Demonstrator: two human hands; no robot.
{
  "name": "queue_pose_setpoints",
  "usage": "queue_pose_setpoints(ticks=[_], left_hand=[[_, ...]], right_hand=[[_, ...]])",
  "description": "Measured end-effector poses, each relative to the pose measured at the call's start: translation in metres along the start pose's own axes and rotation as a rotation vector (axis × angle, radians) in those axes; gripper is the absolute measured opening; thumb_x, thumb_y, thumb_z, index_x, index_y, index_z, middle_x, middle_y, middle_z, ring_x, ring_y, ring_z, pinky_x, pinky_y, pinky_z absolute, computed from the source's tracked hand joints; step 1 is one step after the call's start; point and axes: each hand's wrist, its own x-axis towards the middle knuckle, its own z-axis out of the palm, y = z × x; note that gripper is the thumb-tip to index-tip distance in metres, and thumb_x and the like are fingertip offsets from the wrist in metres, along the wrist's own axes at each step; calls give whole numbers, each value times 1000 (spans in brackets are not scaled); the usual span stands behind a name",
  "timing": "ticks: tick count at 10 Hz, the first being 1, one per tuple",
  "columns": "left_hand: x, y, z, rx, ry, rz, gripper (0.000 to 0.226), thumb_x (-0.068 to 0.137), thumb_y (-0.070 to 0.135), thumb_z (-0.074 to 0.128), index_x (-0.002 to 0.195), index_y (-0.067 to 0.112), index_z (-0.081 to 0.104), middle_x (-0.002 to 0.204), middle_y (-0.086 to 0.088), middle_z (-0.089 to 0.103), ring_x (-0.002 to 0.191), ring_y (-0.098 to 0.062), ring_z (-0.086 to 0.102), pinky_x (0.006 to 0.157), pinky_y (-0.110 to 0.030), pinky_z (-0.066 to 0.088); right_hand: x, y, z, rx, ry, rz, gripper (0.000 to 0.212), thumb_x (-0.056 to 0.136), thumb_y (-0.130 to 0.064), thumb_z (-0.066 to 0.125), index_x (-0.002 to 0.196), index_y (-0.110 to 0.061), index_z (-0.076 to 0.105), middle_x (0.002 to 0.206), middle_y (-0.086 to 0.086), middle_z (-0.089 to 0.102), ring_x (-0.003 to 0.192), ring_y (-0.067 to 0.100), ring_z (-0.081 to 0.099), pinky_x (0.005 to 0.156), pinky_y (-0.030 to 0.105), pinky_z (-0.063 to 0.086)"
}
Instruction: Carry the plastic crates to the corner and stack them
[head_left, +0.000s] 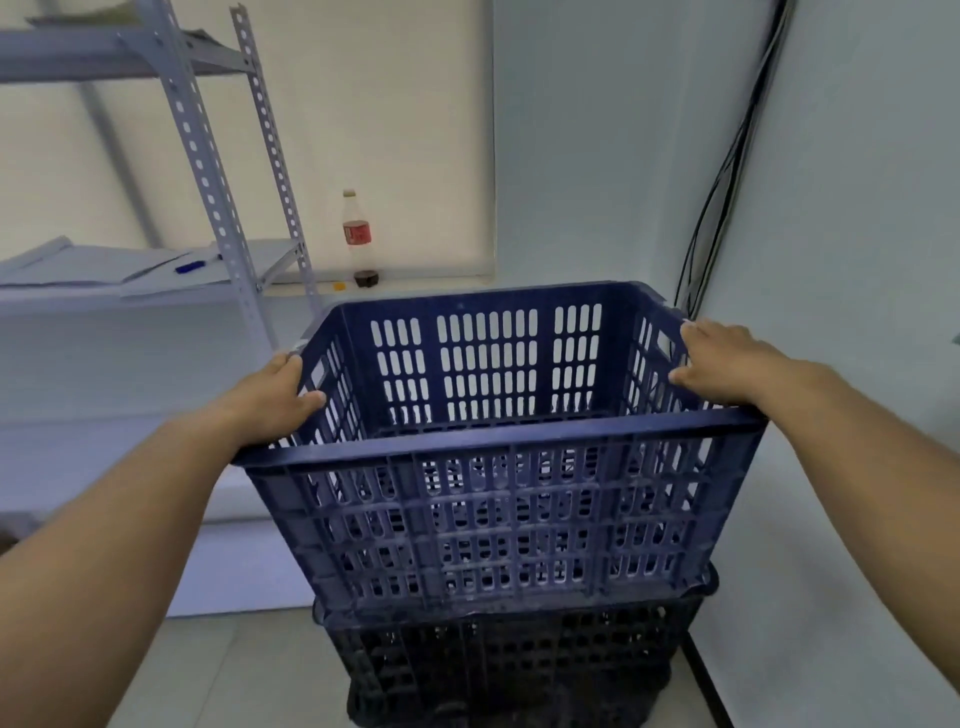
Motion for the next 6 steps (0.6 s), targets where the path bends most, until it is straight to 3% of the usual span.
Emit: queue_pose_setpoints(ticks=[2, 4, 5, 6], left_hand=[[-9, 3, 4, 38, 47, 8, 54, 99, 32, 45, 137, -6, 36, 146, -25, 34, 127, -43, 40, 104, -44, 31], [-9, 3, 5, 40, 85, -1, 48, 98, 33, 44, 129, -4, 45, 134, -26, 46, 117, -43, 47, 97, -44, 37], [-9, 9, -1, 8, 158, -2, 46, 97, 37, 42, 126, 2, 50, 124, -27, 53, 111, -43, 51, 96, -48, 41], [-14, 36, -8, -44, 265, 76, 48, 98, 39, 39, 126, 2, 48, 129, -27, 51, 116, -43, 50, 98, -50, 40]], right_hand=[[-3, 0, 2, -16, 9, -71, 65, 85, -46, 58, 133, -5, 43, 140, 21, 43, 120, 40, 47, 96, 44, 42], [-16, -8, -5, 10, 24, -40, 52, 85, -41, 56, 126, -12, 47, 130, 19, 51, 113, 38, 51, 93, 46, 45], [-29, -27, -12, 84, 147, -51, 49, 90, -34, 50, 134, -12, 45, 136, 19, 47, 119, 38, 48, 95, 45, 42], [-47, -52, -26, 169, 298, -105, 51, 93, -29, 45, 140, -11, 41, 140, 19, 44, 126, 38, 43, 100, 46, 38]])
